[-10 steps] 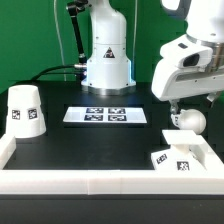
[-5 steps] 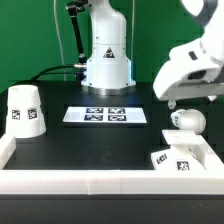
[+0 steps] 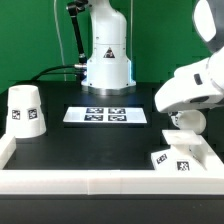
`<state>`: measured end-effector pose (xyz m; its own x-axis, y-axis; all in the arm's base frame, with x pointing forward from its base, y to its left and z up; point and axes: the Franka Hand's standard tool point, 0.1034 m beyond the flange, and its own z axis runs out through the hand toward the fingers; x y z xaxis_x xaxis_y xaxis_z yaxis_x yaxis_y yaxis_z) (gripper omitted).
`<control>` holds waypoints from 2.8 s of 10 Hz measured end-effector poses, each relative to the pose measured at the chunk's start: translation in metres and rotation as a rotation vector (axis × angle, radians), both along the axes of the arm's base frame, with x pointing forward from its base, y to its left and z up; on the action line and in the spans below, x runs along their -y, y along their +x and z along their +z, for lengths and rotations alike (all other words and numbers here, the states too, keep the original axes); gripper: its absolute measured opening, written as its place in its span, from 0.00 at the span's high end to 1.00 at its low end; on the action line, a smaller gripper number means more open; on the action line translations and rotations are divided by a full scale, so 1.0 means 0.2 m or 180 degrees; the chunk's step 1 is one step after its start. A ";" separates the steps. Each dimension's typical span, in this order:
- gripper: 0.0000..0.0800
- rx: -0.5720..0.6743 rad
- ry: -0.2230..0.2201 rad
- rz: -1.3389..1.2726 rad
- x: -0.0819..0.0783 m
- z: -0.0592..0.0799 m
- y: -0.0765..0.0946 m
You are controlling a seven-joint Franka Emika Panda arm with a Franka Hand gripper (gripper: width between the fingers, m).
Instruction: Assemble lamp
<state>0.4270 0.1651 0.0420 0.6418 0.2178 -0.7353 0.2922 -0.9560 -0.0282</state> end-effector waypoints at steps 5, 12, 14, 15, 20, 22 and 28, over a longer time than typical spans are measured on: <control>0.13 0.0019 0.0025 0.0010 -0.02 -0.09 -0.02; 0.24 0.0034 0.0043 0.0005 -0.02 -0.16 -0.03; 0.28 0.0031 0.0054 0.0005 -0.01 -0.16 -0.03; 0.28 0.0030 0.0068 0.0006 0.00 -0.15 -0.02; 0.28 -0.0127 0.0429 0.0138 0.24 0.19 0.09; 0.28 -0.0065 0.0493 0.0126 0.30 0.29 0.15; 0.28 0.0904 0.0729 0.0161 0.37 0.31 0.28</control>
Offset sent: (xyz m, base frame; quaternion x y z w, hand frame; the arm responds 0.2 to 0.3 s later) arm -0.0010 0.0026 -0.0169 -0.0125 0.0158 0.0040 0.9998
